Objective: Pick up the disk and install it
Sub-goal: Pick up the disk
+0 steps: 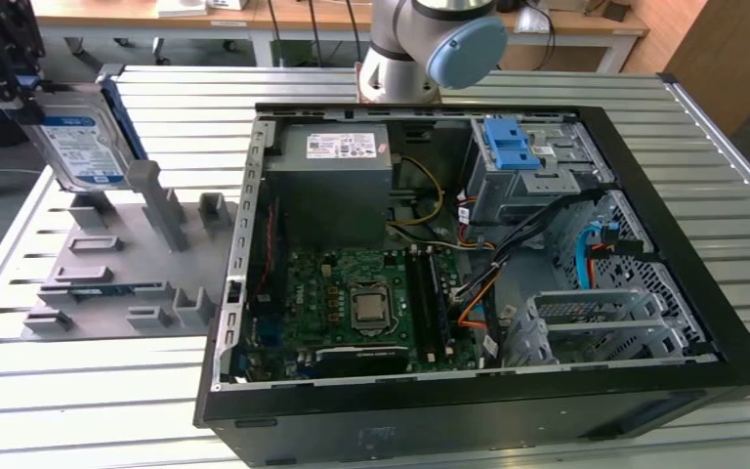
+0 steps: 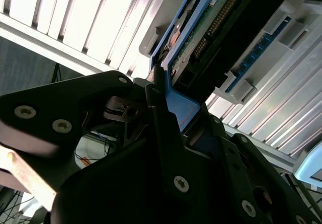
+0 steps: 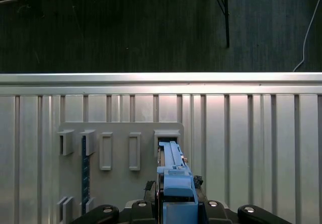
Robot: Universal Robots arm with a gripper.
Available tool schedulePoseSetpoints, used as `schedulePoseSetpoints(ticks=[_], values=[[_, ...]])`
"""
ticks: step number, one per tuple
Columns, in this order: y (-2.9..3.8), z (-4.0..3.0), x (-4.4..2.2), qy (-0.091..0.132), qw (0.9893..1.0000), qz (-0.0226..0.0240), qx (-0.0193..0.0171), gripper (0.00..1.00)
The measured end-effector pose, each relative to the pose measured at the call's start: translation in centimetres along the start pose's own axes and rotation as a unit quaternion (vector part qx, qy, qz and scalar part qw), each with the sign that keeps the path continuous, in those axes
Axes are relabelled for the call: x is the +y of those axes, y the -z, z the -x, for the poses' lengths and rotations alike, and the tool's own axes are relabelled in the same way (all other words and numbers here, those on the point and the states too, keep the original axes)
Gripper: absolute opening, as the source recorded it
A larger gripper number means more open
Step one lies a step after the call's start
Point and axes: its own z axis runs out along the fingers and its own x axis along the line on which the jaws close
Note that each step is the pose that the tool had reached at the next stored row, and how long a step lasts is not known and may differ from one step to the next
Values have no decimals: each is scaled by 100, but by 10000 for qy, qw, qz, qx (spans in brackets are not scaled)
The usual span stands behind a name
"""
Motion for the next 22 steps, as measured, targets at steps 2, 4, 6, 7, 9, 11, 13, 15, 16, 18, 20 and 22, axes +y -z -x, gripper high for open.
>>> schedulePoseSetpoints(ticks=[2,4,6,7,9,11,13,15,16,18,20,22], values=[[10,0,0,0,10000,0,0,36],[20,0,0,0,10000,0,0,36],[30,0,0,0,10000,0,0,36],[36,0,0,0,10000,0,0,36],[47,0,0,0,10000,1,0,36],[57,0,0,0,10000,0,0,36],[69,0,0,0,10000,0,0,36],[79,0,0,0,10000,0,0,36],[83,0,0,0,10000,0,0,36],[91,0,0,0,10000,0,0,36],[101,0,0,0,10000,0,0,36],[112,0,0,0,10000,0,0,36]])
